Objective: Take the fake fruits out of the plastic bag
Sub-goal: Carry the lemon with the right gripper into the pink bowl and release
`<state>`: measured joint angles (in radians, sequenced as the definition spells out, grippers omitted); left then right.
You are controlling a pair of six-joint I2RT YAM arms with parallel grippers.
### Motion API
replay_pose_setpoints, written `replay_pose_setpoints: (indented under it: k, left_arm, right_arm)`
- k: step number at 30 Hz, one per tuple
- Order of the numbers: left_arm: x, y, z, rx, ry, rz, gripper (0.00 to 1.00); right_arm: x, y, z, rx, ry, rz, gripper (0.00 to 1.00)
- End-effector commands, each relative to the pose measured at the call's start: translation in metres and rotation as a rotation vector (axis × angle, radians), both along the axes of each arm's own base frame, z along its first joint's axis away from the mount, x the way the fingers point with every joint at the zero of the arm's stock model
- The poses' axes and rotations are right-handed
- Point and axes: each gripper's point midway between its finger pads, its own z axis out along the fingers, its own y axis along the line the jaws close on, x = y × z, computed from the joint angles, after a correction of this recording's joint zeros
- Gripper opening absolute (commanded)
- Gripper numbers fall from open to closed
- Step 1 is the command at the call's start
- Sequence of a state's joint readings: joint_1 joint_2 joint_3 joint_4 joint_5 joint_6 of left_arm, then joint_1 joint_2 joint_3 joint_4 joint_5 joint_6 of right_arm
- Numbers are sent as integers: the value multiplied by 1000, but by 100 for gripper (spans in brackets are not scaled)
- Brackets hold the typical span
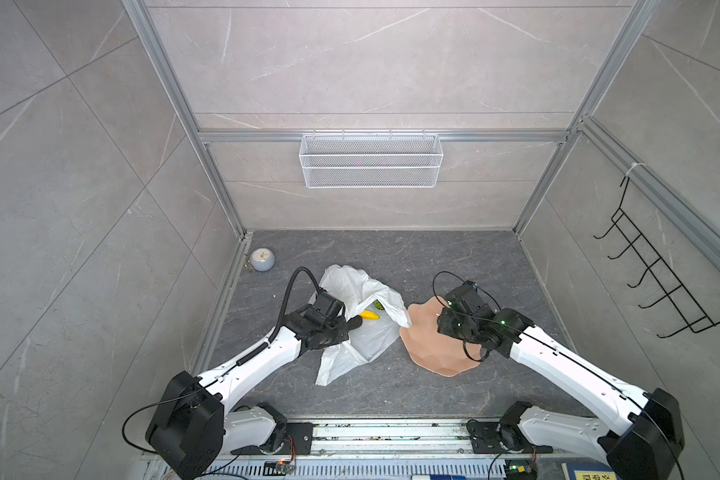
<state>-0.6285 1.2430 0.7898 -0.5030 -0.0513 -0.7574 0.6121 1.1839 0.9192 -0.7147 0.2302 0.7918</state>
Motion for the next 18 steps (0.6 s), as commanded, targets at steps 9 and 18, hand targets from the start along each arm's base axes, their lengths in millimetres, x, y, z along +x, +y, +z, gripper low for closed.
replay_pose_setpoints:
  k: [9, 18]
  left_arm:
    - [-4, 7, 7, 20, -8, 10, 0]
    - [-5, 8, 6, 22, -5, 9, 0]
  right_arm:
    - [26, -4, -51, -141, 194, 65, 59]
    - [34, -8, -88, -180, 307, 68, 64]
